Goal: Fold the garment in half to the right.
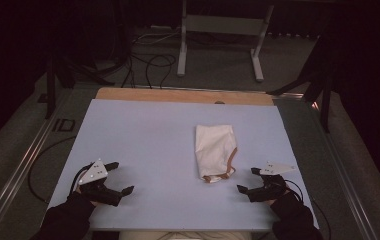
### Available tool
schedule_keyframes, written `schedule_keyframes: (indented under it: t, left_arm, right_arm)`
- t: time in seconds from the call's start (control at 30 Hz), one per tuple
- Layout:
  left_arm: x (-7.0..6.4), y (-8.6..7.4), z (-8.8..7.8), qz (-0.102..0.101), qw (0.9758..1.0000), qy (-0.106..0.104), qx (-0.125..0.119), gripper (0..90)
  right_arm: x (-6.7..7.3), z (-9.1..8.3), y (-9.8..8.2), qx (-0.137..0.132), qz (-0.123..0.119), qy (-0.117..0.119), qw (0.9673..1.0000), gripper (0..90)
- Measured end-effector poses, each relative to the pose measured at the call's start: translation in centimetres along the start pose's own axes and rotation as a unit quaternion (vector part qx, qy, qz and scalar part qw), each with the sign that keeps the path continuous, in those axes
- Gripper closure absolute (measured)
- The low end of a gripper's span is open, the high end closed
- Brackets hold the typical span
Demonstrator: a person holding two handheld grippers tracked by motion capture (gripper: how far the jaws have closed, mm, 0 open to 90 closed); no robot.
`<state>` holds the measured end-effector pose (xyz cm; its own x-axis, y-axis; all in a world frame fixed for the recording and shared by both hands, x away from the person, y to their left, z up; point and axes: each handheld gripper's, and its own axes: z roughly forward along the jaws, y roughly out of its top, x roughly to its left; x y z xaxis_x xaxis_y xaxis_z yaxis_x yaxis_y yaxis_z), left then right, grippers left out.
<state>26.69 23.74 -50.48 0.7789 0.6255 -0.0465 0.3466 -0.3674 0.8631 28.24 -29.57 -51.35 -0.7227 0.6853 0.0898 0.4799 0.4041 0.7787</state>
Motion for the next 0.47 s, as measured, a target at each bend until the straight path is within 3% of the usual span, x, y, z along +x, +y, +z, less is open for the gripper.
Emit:
schedule_keyframes:
  t: [0.47]
  left_arm:
    - [-0.17, -0.04, 0.1, 0.004, 1.0, 0.0, 0.002, 0.2]
  right_arm:
    - [-0.09, 0.15, -0.1, 0.003, 0.0, -0.001, 1.0, 9.6]
